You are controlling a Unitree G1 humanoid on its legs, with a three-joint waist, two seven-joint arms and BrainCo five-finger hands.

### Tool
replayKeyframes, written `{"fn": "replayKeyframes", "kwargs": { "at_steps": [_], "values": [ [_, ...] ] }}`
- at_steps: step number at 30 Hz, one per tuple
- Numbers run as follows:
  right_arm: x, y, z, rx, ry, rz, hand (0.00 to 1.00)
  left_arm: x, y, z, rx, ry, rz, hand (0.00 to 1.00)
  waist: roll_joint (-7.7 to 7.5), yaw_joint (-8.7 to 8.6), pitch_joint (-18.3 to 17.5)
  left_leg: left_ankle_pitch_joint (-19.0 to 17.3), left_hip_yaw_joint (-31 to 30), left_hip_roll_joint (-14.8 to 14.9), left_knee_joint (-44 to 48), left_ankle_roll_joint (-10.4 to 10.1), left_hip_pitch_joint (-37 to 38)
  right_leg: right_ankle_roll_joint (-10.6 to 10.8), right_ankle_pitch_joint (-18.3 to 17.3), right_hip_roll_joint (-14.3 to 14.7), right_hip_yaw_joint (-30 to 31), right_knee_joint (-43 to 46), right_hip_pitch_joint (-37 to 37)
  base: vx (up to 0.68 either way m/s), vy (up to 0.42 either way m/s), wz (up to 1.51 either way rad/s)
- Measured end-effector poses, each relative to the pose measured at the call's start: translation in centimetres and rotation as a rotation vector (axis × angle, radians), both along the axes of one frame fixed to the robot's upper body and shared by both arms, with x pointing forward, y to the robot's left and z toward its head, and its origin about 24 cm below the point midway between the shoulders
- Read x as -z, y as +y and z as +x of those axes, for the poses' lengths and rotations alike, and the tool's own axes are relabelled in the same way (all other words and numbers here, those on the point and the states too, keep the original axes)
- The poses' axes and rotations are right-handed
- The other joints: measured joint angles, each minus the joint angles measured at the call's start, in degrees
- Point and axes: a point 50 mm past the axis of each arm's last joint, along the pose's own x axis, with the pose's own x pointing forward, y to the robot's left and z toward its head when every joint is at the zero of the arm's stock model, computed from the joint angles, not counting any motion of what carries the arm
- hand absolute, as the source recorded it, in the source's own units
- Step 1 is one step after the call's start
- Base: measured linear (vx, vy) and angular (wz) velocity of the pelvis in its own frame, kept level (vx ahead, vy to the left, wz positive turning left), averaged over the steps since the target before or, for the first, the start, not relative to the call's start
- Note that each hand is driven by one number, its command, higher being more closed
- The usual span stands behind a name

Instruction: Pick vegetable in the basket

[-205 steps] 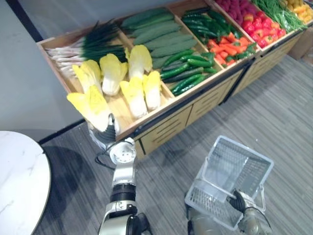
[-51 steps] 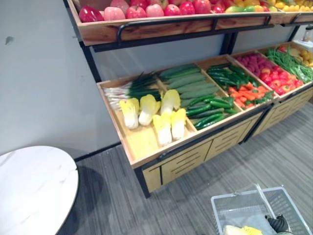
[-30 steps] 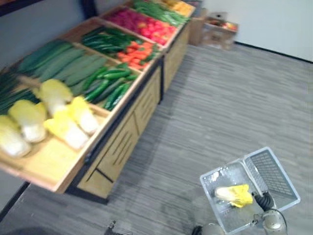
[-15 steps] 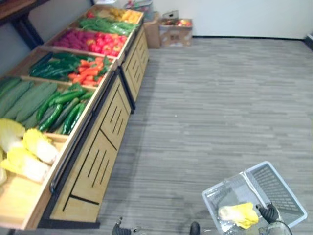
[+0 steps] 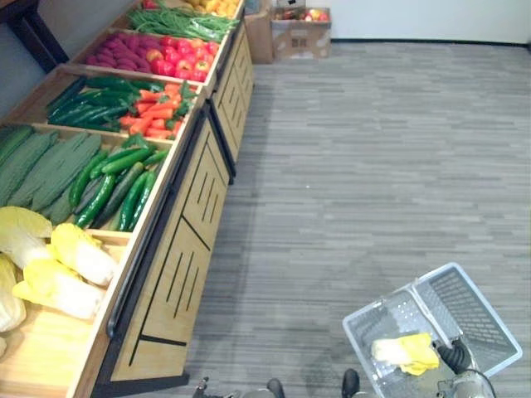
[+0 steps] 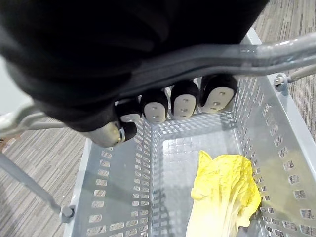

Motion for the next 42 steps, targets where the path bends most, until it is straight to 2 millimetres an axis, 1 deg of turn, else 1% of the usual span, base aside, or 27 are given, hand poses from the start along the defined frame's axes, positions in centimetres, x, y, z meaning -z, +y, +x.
{"fn": "replayKeyframes", "kwargs": {
  "at_steps": [3, 4, 5, 7, 8, 9, 11, 14, 15, 17, 19, 20, 21, 24, 25, 26, 27, 28, 29, 31, 32, 34, 35, 37, 38, 40, 42],
  "values": [
    [-0.2, -0.2, 0.4, 0.008, -0.015, -0.004, 1.00, 0.0, -0.2, 0.1, 0.016, -0.002, -0.004, 0.00, 0.05, -0.11, 0.0, -2.2, 0.2, -0.4, 1.5, 1.3, 0.6, 1.4, -4.3, -1.3, 1.3, 8.9, -3.6, 0.09, 0.134, -0.22],
    [-0.3, -0.4, 0.4, 0.022, -0.021, -0.008, 1.00, 0.0, -0.3, 0.1, 0.027, -0.001, -0.007, 0.00, 0.25, -0.05, 0.0, -4.1, 0.4, -0.5, 1.6, 2.1, 1.5, 1.6, -7.1, -2.0, 1.9, 18.7, -7.9, 0.04, 0.157, -0.20],
    [-0.3, -0.4, 0.4, 0.026, -0.023, -0.006, 1.00, 0.0, -0.2, 0.1, 0.037, 0.002, -0.003, 0.00, -0.24, -0.12, 0.3, -4.7, 1.0, -0.9, 1.9, 2.7, 2.6, 1.1, -7.7, -2.9, 2.1, 29.0, -12.2, 0.04, 0.188, -0.21],
    [-0.1, 0.0, 0.3, 0.024, -0.019, 0.003, 1.00, -0.1, 0.5, -0.3, 0.046, 0.013, 0.015, 0.00, -1.35, -0.30, 0.8, -6.1, 1.7, -1.7, 2.2, 3.4, 4.5, 0.2, -7.2, -5.0, 1.4, 39.0, -15.9, 0.03, 0.135, -0.15],
    [0.1, 0.2, 0.1, 0.027, -0.014, 0.013, 1.00, -0.1, 1.0, -0.7, 0.045, 0.027, 0.029, 0.00, -1.42, -0.46, 1.3, -6.8, 1.9, -2.2, 2.3, 4.3, 6.5, -1.2, -6.6, -6.4, 1.2, 45.1, -17.9, 0.07, 0.093, -0.07],
    [0.4, 0.5, -0.3, 0.031, -0.003, 0.023, 1.00, -0.2, 1.5, -0.8, 0.046, 0.029, 0.041, 0.00, -1.91, -1.17, 1.2, -7.2, 1.7, -2.4, 1.8, 4.9, 7.9, -2.7, -8.2, -6.6, 0.7, 48.2, -19.1, 0.09, 0.082, -0.01],
    [0.5, 0.9, -0.3, 0.031, -0.003, 0.035, 1.00, -0.4, 2.1, -0.9, 0.041, 0.030, 0.056, 0.00, -1.53, -1.87, 1.5, -7.2, 1.6, -1.7, 0.9, 4.9, 8.4, -3.3, -9.7, -4.7, -1.1, 44.7, -21.1, 0.12, 0.048, 0.07],
    [0.5, 0.8, -0.2, 0.037, -0.004, 0.037, 1.00, -0.7, 2.4, 0.3, 0.009, -0.019, 0.052, 0.00, -1.10, -2.09, 1.9, -6.8, 1.0, -1.0, -0.2, 4.2, 8.4, -1.8, -8.2, -1.6, -3.4, 27.7, -22.1, 0.21, 0.000, 0.15],
    [0.6, 0.7, -0.4, 0.048, 0.001, 0.036, 1.00, -0.9, 2.3, 0.8, 0.005, -0.037, 0.050, 0.00, -1.05, -2.29, 2.0, -6.8, -0.1, -1.1, -0.6, 3.6, 8.5, -0.7, -6.4, -1.2, -2.8, 20.2, -22.1, 0.30, -0.067, 0.38],
    [0.5, 0.5, -0.6, 0.072, 0.007, 0.034, 1.00, -1.0, 2.2, 1.6, 0.005, -0.059, 0.047, 0.00, -1.64, -2.28, 2.9, -7.4, -1.9, -0.9, -1.0, 1.7, 10.0, -0.7, -2.3, -1.7, -0.3, 11.6, -21.4, 0.38, -0.150, 0.52],
    [0.6, 0.5, -0.9, 0.094, 0.005, 0.038, 1.00, -0.9, 2.1, 1.5, -0.011, -0.058, 0.042, 0.00, -2.14, -2.05, 3.4, -8.9, -3.2, -0.3, -1.4, -0.8, 12.0, -0.8, -0.3, -2.6, 0.0, 10.9, -21.3, 0.35, -0.208, 0.41],
    [0.5, 0.5, -1.0, 0.100, 0.003, 0.032, 1.00, -0.9, 2.0, 1.4, -0.018, -0.057, 0.040, 0.00, -1.45, -2.19, 3.5, -9.9, -4.0, 1.5, -1.8, -2.5, 13.0, -1.2, 2.5, -1.5, -0.4, 14.9, -22.0, 0.39, -0.277, 0.43],
    [0.4, 0.4, -1.2, 0.103, 0.000, 0.024, 1.00, -0.9, 1.8, 1.5, -0.022, -0.061, 0.032, 0.00, -0.35, -2.21, 3.1, -10.6, -4.8, 3.8, -1.3, -4.0, 13.3, -1.4, 2.4, -0.1, -1.0, 19.1, -23.6, 0.49, -0.355, 0.30],
    [-0.1, 0.8, 0.2, 0.077, -0.043, 0.027, 1.00, -0.6, 0.6, 1.5, -0.027, -0.061, 0.000, 0.00, 0.17, -1.93, 2.9, -7.5, -5.7, 6.8, 5.5, -6.7, 9.9, -5.4, -2.2, 2.0, -2.3, 23.4, -25.0, 0.39, -0.314, 0.00],
    [-0.1, 0.8, 0.3, 0.076, -0.046, 0.026, 1.00, -0.5, 0.2, 1.6, -0.028, -0.062, -0.010, 0.00, 0.30, -1.96, 2.8, -6.6, -6.5, 7.4, 8.1, -6.6, 8.6, -5.7, -3.1, 2.2, -2.8, 23.8, -24.7, 0.39, -0.352, 0.15],
    [-0.1, 0.7, 0.2, 0.077, -0.045, 0.026, 1.00, -0.4, -0.3, 1.5, -0.033, -0.062, -0.026, 0.00, 0.48, -2.05, 2.8, -4.2, -8.2, 8.6, 15.7, -6.7, 5.6, -6.3, -4.8, 2.5, -3.7, 24.6, -23.3, 0.39, -0.315, 0.28],
    [0.0, 0.7, -0.2, 0.081, -0.034, 0.027, 1.00, -0.4, -0.1, 1.5, -0.044, -0.064, -0.021, 0.00, 0.70, -2.01, 3.0, 0.5, -10.0, 10.0, 24.8, -6.7, 2.0, -7.1, -6.6, 3.0, -4.5, 24.7, -20.7, 0.39, -0.293, 0.29],
    [0.2, 0.7, -0.5, 0.084, -0.025, 0.026, 1.00, -0.4, -0.1, 1.5, -0.047, -0.063, -0.021, 0.00, 0.76, -1.95, 3.0, 4.0, -10.9, 10.6, 29.3, -6.4, 0.0, -7.5, -7.4, 3.4, -4.8, 24.5, -19.0, 0.45, -0.292, 0.20],
    [0.3, 0.6, -1.0, 0.087, -0.014, 0.022, 1.00, -0.4, -0.1, 1.2, -0.054, -0.061, -0.022, 0.00, 0.01, -1.32, 3.6, 7.5, -11.2, 12.4, 39.9, -5.4, -3.9, -8.3, -9.5, 3.8, -5.1, 23.9, -15.0, 0.37, -0.219, 0.12],
    [0.0, 0.5, -1.2, 0.089, -0.023, 0.012, 1.00, -0.5, 0.0, 1.5, -0.086, -0.083, -0.031, 0.00, 0.03, -1.36, 3.6, 4.6, -10.7, 12.4, 47.5, -4.6, -9.0, -9.1, -11.4, 3.8, -5.4, 22.3, -10.6, 0.35, -0.173, 0.14],
    [-0.1, 0.5, -1.4, 0.091, -0.025, 0.011, 1.00, -0.6, 0.0, 1.6, -0.093, -0.093, -0.032, 0.00, 0.04, -1.32, 3.6, 3.7, -10.4, 12.3, 48.2, -4.1, -10.3, -9.1, -11.7, 3.8, -5.7, 21.3, -9.2, 0.32, -0.123, 0.21],
    [-0.4, 0.5, -1.7, 0.095, -0.038, 0.007, 1.00, -0.9, 0.1, 2.1, -0.097, -0.125, -0.022, 0.00, -0.07, -0.27, 3.7, 0.7, -7.6, 12.0, 45.0, -3.4, -15.6, -8.8, -12.6, 3.8, -6.3, 18.3, -4.7, 0.36, -0.086, 0.15],
    [-0.4, 0.4, -1.7, 0.095, -0.039, 0.006, 1.00, -0.9, 0.1, 2.2, -0.098, -0.128, -0.021, 0.00, -0.07, -0.09, 3.7, 0.5, -7.2, 11.9, 44.0, -3.4, -15.9, -8.8, -12.6, 3.7, -6.4, 18.1, -4.4, 0.34, -0.018, -0.04],
    [-0.4, 0.5, -1.4, 0.097, -0.045, 0.009, 1.00, -1.1, 0.1, 2.4, -0.119, -0.143, -0.013, 0.00, -0.23, 0.93, 3.7, 0.6, -2.9, 10.9, 27.5, -3.3, -17.5, -7.3, -13.4, 3.0, -6.3, 17.1, -1.5, 0.28, 0.047, -0.05],
    [-0.4, 0.6, -1.4, 0.099, -0.047, 0.010, 1.00, -1.1, 0.0, 2.4, -0.124, -0.143, -0.013, 0.00, -0.26, 1.14, 3.7, 1.0, -2.9, 10.0, 22.4, -3.4, -17.2, -6.9, -13.7, 2.7, -6.3, 16.9, -1.0, 0.34, 0.102, 0.02],
    [-0.3, 0.7, -1.2, 0.102, -0.050, 0.014, 1.00, -0.9, -0.2, 2.1, -0.147, -0.134, -0.014, 0.00, -0.28, 1.31, 3.7, 5.0, -3.1, 7.3, 3.9, -4.0, -15.8, -4.7, -15.0, 1.4, -6.2, 16.3, 1.2, 0.39, 0.162, 0.00],
    [-0.2, 1.0, -1.0, 0.091, -0.048, 0.018, 1.00, -0.9, -0.3, 1.7, -0.157, -0.127, -0.014, 0.00, -0.16, 1.44, 3.7, 6.8, -3.3, 7.3, -2.1, -4.1, -15.6, -2.8, -16.3, 0.9, -5.5, 16.2, 2.7, 0.32, 0.213, -0.13]
  ]
}}
